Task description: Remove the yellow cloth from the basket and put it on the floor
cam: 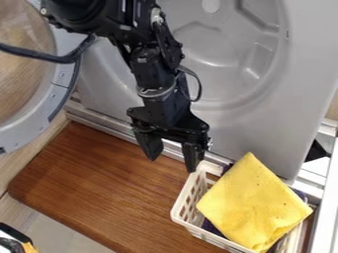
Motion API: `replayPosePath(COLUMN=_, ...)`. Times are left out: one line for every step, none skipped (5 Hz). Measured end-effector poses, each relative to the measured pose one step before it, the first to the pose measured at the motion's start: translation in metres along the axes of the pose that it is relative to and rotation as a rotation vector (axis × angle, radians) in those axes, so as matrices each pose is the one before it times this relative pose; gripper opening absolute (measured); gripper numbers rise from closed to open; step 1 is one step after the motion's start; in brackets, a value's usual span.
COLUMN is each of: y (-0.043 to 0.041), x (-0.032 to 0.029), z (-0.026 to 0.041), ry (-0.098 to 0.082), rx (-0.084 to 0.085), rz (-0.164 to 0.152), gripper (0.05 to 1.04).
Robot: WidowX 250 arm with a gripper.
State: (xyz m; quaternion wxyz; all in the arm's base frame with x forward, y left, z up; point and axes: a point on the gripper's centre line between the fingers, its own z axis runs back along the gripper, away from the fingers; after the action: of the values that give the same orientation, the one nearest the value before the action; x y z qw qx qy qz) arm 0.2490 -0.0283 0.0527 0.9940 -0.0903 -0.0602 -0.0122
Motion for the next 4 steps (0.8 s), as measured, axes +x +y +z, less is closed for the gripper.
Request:
replayPosePath(y=-0.00034, x=-0.00205, z=-0.00508, ry=0.0195, rx=-0.0035, rz=0.0072, gripper=1.001)
replayPosePath(y=-0.01894, x=0.00088, z=-0.01226, ry=0.0191, rx=-0.0177, rz=-0.0274, gripper=1.001)
replayPosePath(y=-0.02241, x=0.00628, z=-0.01215, ry=0.0275, rx=-0.0111, rz=-0.0217, gripper=1.001)
replayPosePath(y=-0.02178, x=0.00090, z=-0.01391, ry=-0.0180, rx=0.0116, rz=-0.0198, gripper=1.001)
